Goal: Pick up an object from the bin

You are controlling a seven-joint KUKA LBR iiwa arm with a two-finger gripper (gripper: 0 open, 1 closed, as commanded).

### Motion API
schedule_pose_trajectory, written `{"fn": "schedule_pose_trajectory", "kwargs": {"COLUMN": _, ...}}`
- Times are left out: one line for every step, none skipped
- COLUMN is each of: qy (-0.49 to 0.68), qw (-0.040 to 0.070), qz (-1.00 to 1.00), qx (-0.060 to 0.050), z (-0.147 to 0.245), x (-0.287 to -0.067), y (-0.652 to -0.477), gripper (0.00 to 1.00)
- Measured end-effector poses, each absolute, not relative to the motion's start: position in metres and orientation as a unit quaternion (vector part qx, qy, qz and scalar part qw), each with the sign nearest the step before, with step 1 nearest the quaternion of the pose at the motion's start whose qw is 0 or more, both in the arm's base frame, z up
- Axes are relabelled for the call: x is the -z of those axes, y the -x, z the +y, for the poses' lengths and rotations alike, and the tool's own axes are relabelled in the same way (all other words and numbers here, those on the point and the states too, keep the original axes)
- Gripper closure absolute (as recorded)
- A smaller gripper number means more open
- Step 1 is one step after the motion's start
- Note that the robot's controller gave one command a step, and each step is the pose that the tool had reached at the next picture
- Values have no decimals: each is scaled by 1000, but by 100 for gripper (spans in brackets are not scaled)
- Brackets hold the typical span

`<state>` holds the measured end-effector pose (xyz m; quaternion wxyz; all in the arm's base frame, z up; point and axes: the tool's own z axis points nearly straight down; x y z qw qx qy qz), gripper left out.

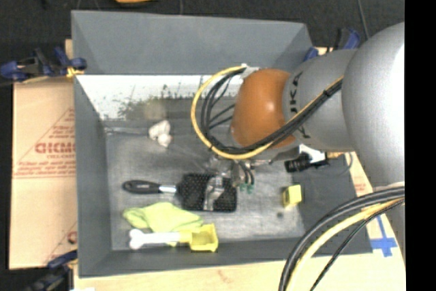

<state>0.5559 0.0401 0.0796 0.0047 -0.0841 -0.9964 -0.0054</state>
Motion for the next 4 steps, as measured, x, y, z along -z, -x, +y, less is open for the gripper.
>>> {"fn": "schedule_pose_trajectory", "kwargs": {"qy": 83, "qw": 3, "qz": -997, "qx": 2, "z": 39, "x": -95, "y": -555, "gripper": 100}}
{"fn": "schedule_pose_trajectory", "kwargs": {"qy": 83, "qw": -1, "qz": -997, "qx": 1, "z": 37, "x": -114, "y": -556, "gripper": 100}}
{"fn": "schedule_pose_trajectory", "kwargs": {"qy": 83, "qw": 1, "qz": -997, "qx": 0, "z": 37, "x": -128, "y": -556, "gripper": 100}}
{"fn": "schedule_pose_trajectory", "kwargs": {"qy": 83, "qw": 0, "qz": -997, "qx": 0, "z": 37, "x": -147, "y": -556, "gripper": 100}}
